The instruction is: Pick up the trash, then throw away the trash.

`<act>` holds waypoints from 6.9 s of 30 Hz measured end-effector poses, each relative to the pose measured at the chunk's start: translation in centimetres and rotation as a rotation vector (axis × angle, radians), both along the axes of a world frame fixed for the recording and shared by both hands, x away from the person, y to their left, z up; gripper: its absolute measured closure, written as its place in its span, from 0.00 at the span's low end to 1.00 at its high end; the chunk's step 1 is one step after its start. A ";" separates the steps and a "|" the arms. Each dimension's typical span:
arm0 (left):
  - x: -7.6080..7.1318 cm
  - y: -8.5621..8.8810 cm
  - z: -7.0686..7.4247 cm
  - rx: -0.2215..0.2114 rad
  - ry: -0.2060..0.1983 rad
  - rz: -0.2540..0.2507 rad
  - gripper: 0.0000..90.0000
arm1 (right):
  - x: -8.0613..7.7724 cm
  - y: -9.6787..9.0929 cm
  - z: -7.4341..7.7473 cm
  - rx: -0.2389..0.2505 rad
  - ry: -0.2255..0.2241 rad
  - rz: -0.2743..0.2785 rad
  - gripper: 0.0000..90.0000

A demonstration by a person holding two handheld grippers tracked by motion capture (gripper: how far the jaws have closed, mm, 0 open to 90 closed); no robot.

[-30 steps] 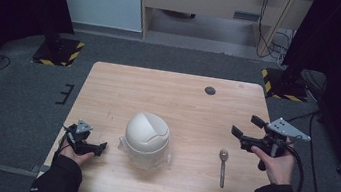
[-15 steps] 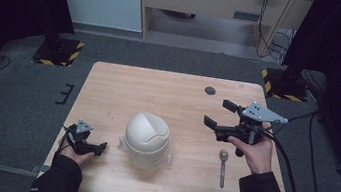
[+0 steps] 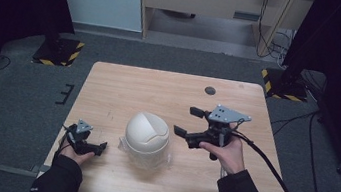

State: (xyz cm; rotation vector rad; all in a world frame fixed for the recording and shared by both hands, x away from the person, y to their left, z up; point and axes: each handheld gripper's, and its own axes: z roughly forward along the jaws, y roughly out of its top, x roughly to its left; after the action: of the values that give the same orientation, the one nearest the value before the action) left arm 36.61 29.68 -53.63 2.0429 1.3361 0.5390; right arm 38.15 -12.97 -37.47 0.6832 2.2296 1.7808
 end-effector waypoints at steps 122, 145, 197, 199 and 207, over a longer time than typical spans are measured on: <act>0.1 -0.1 0.0 -0.002 0.000 -0.011 0.00 | -3.9 -12.7 -12.4 -0.407 0.354 -0.537 0.49; -0.2 0.5 1.9 -0.084 -0.059 0.042 0.19 | -3.0 -11.5 -14.0 -0.536 0.410 -0.556 0.89; -3.8 -8.9 19.9 -0.448 -0.690 -0.197 0.25 | -3.0 -11.2 0.5 0.111 -0.202 -0.378 0.89; -3.9 -10.1 20.3 -0.468 -0.685 -0.217 0.27 | -3.2 -10.7 0.7 0.120 -0.202 -0.355 0.89; -3.8 -14.3 21.0 -0.509 -0.647 -0.263 0.32 | -3.7 -9.0 0.8 0.118 -0.210 -0.282 0.89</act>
State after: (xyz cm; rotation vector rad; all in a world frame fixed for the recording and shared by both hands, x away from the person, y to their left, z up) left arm 32.84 15.36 -32.63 1.4170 0.7087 0.5958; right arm 34.49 -21.94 -36.64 0.7530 1.8060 1.7610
